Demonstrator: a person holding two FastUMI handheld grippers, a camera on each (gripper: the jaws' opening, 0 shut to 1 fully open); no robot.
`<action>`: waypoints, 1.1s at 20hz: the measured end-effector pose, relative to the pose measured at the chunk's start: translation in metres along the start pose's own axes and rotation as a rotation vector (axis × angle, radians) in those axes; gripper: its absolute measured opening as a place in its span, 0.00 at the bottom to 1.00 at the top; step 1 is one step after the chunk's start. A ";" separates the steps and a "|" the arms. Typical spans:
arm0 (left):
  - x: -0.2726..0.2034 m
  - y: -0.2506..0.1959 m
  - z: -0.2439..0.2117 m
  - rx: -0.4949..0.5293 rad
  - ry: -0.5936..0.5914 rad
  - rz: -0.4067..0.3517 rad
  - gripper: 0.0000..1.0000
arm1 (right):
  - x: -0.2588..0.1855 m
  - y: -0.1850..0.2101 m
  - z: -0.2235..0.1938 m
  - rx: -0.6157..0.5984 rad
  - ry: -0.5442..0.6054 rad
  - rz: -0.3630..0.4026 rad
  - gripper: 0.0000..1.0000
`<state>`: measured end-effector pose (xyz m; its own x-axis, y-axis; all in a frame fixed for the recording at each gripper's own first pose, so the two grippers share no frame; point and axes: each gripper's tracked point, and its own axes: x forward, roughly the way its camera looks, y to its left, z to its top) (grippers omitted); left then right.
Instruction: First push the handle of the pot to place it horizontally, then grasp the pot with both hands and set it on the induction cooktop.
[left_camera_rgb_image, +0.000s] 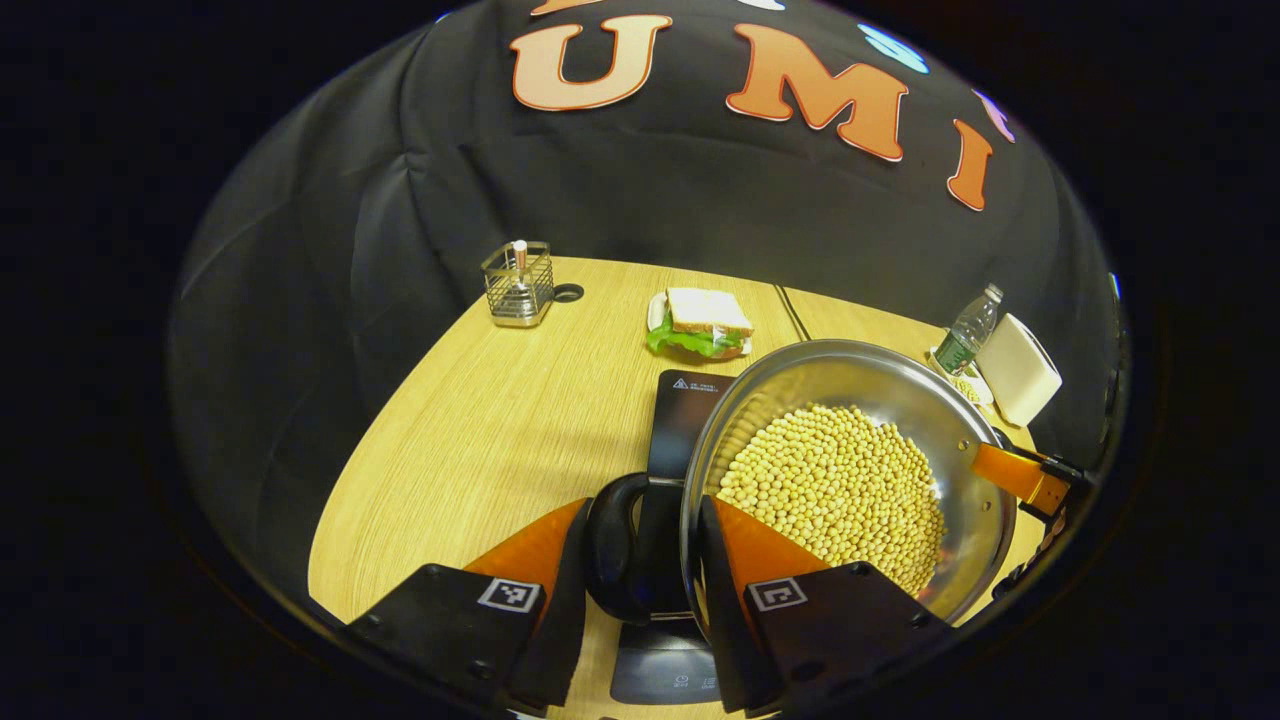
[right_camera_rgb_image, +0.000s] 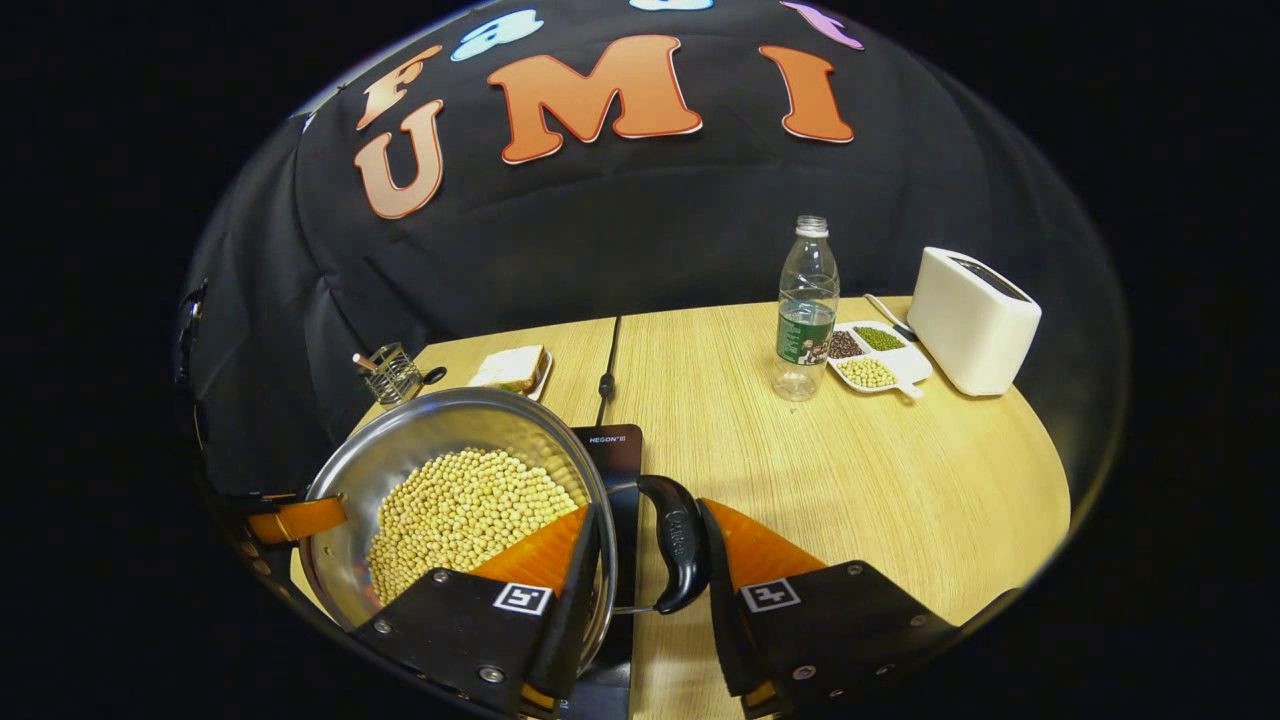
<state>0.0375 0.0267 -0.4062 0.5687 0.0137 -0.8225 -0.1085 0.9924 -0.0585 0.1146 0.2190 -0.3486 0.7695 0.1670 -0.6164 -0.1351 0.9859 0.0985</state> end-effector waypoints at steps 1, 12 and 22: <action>0.003 -0.001 -0.001 -0.001 0.007 0.000 0.64 | 0.002 -0.001 -0.003 0.000 0.006 -0.001 0.54; -0.011 -0.015 0.030 0.027 -0.091 0.031 0.88 | -0.007 -0.001 0.005 0.005 -0.001 0.034 0.67; -0.145 -0.048 0.122 0.041 -0.453 0.034 1.00 | -0.109 -0.016 0.083 -0.056 -0.252 0.046 0.95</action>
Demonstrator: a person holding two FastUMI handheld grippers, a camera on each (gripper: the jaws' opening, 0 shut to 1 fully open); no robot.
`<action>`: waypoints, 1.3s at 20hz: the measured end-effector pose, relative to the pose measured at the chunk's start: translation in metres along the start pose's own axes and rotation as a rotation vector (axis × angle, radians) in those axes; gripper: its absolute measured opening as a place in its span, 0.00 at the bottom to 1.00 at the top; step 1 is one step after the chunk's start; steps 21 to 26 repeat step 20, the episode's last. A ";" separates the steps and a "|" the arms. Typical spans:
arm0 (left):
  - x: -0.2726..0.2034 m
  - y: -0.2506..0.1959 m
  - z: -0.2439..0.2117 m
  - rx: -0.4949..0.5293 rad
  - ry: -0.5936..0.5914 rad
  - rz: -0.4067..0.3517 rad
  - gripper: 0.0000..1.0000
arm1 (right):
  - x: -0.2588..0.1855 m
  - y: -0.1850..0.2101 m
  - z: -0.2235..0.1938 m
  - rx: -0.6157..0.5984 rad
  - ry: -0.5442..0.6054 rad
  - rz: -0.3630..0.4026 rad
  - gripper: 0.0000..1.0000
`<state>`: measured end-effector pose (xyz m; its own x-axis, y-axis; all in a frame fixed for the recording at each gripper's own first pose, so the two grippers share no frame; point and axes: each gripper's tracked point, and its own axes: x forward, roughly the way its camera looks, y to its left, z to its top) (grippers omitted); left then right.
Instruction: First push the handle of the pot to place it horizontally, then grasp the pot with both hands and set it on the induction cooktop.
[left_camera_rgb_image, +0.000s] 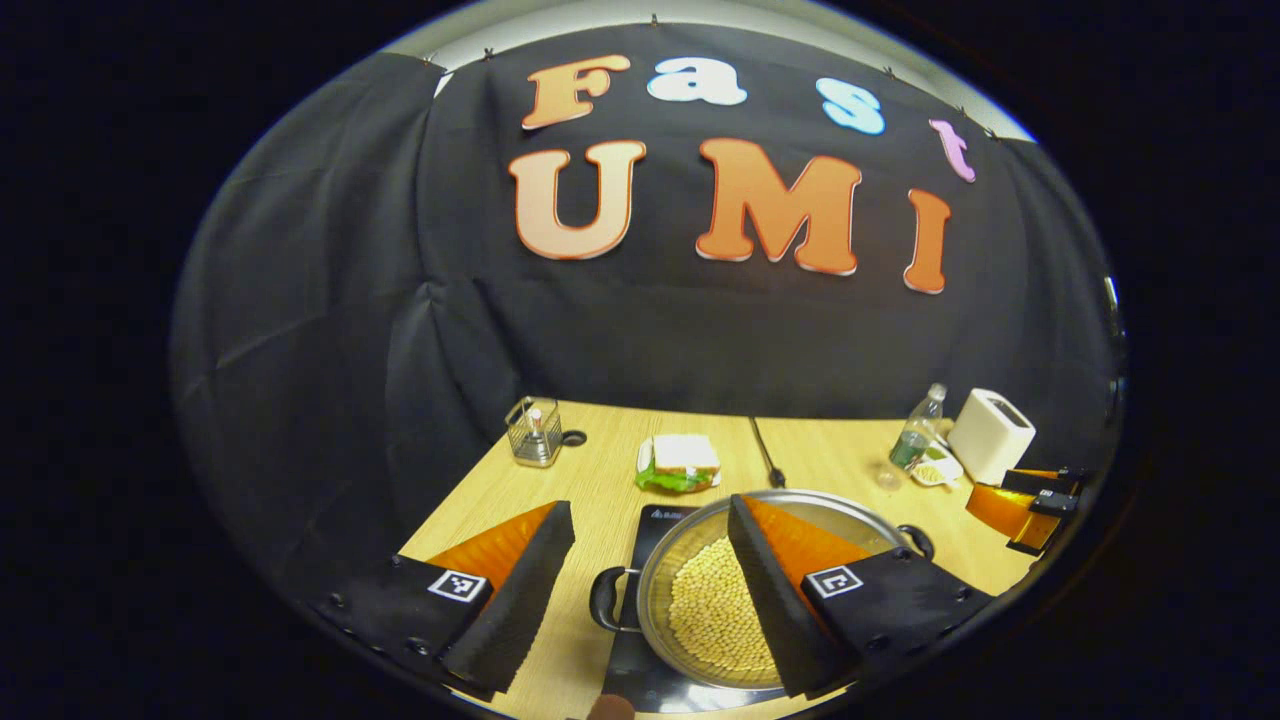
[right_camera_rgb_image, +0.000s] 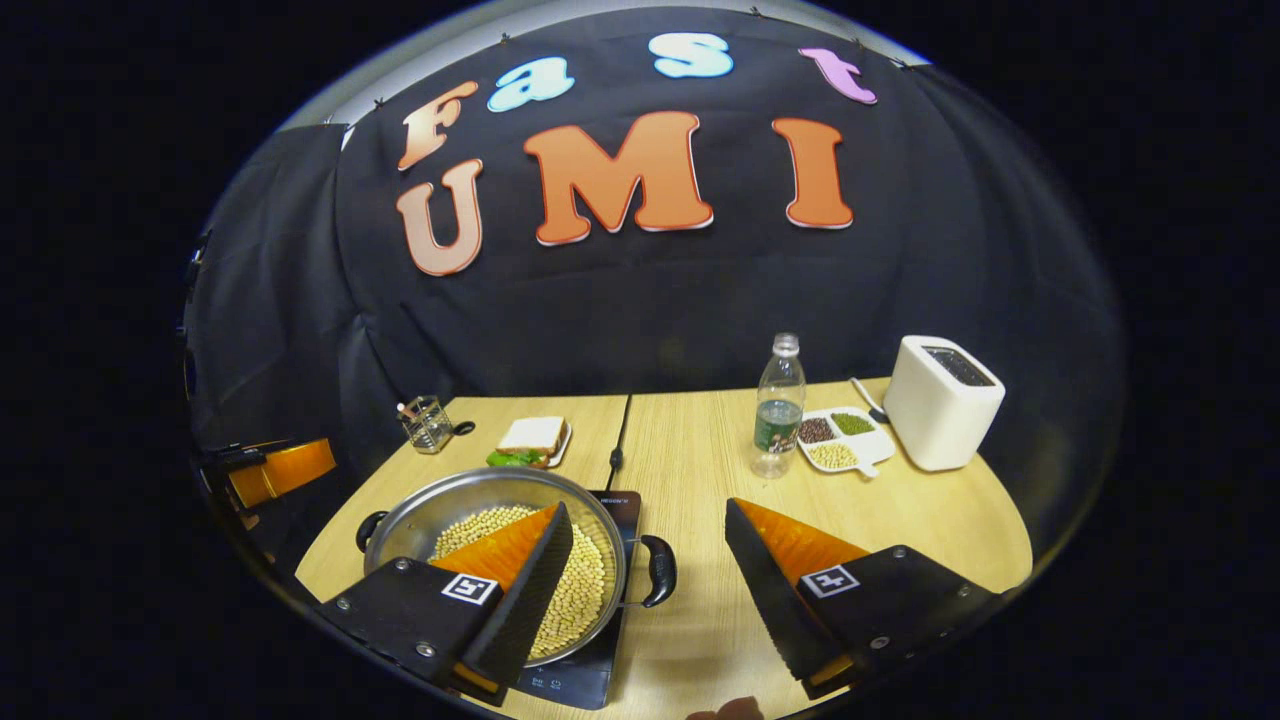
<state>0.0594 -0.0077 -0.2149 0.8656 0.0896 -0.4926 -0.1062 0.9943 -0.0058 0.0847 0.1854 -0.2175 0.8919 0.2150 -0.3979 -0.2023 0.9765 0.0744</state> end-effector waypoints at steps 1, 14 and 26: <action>-0.011 0.001 0.017 -0.006 -0.042 0.007 1.00 | -0.011 -0.003 0.011 -0.010 -0.027 0.002 0.95; -0.161 0.028 0.151 -0.006 -0.464 -0.044 0.98 | -0.153 -0.088 0.127 -0.104 -0.331 -0.116 0.94; -0.167 0.033 0.141 -0.035 -0.439 -0.062 0.99 | -0.189 -0.126 0.135 -0.082 -0.378 -0.183 0.94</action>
